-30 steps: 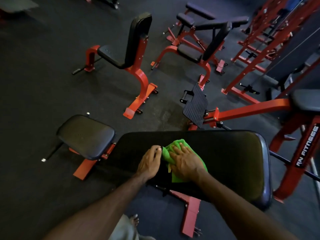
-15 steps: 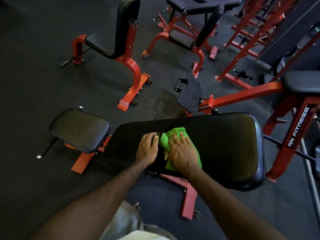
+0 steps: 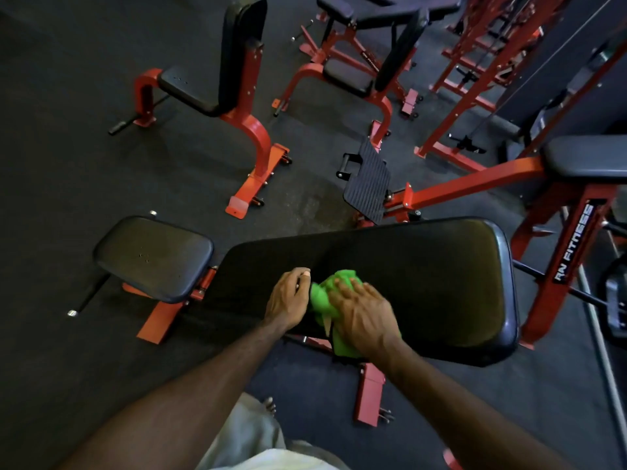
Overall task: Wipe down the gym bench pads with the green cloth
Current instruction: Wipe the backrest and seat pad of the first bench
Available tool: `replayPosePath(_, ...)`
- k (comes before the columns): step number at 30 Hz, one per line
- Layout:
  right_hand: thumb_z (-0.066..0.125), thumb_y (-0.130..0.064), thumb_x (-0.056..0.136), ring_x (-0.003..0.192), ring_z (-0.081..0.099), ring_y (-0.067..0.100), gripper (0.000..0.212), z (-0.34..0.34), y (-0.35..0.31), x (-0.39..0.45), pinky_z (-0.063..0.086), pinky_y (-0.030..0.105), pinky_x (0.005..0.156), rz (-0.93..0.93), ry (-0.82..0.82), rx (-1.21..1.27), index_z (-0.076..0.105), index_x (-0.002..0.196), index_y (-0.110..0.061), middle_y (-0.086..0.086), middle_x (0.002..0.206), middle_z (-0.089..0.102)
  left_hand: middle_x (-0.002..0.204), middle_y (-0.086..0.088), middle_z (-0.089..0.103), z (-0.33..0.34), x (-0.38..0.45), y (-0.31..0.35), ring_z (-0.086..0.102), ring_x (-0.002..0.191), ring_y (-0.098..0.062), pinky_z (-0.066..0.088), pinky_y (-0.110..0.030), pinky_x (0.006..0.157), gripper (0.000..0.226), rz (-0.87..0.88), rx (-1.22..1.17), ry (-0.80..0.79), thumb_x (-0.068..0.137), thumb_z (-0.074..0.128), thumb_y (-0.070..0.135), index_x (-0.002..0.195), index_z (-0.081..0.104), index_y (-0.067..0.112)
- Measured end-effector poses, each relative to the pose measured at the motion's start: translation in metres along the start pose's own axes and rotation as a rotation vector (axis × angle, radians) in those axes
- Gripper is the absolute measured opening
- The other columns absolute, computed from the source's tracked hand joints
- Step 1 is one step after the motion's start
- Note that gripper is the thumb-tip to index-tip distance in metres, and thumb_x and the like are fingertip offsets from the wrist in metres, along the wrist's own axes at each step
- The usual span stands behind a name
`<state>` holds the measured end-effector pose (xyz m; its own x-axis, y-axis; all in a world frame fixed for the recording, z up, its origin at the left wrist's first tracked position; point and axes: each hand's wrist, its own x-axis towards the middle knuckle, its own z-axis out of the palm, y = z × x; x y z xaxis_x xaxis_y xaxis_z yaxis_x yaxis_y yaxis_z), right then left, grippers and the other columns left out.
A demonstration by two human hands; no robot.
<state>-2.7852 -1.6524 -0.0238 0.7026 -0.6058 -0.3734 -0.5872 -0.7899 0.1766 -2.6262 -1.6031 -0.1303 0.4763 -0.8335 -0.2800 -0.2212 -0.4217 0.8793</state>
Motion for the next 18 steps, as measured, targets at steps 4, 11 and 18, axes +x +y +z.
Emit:
replayPosePath(4,0.041,-0.035,0.099,0.147,0.042,0.036,0.056,0.014,-0.007,0.009,0.034,0.05,0.122,0.067,-0.023,-0.044,0.053,0.15,-0.013,0.013,0.159,0.045,0.133,-0.003,0.062,-0.001,-0.003,-0.003,0.056,0.126,-0.019,0.04,-0.031,0.107,0.036,0.003,0.004,-0.009,0.11,0.039,0.036,0.134,0.062,0.022)
replayPosePath(11,0.018,-0.034,0.096,0.153,0.031,0.036,0.067,-0.007,0.013,0.037,0.025,0.049,0.124,0.177,0.053,0.012,0.049,0.153,-0.016,0.014,0.163,0.039,0.135,0.0,0.058,-0.011,-0.007,-0.016,0.057,0.123,-0.016,0.045,-0.035,0.107,0.036,-0.022,0.021,-0.072,0.109,0.04,0.04,0.138,0.057,0.028)
replayPosePath(18,0.033,-0.046,0.108,0.16,0.005,0.031,0.064,0.001,-0.005,0.037,0.0,0.043,0.128,0.023,-0.085,-0.002,0.023,0.164,-0.015,0.009,0.173,0.012,0.14,0.001,0.055,-0.032,-0.011,-0.039,0.056,0.124,-0.016,0.049,-0.04,0.106,0.038,-0.065,0.045,-0.113,0.109,0.041,0.042,0.142,0.054,0.028)
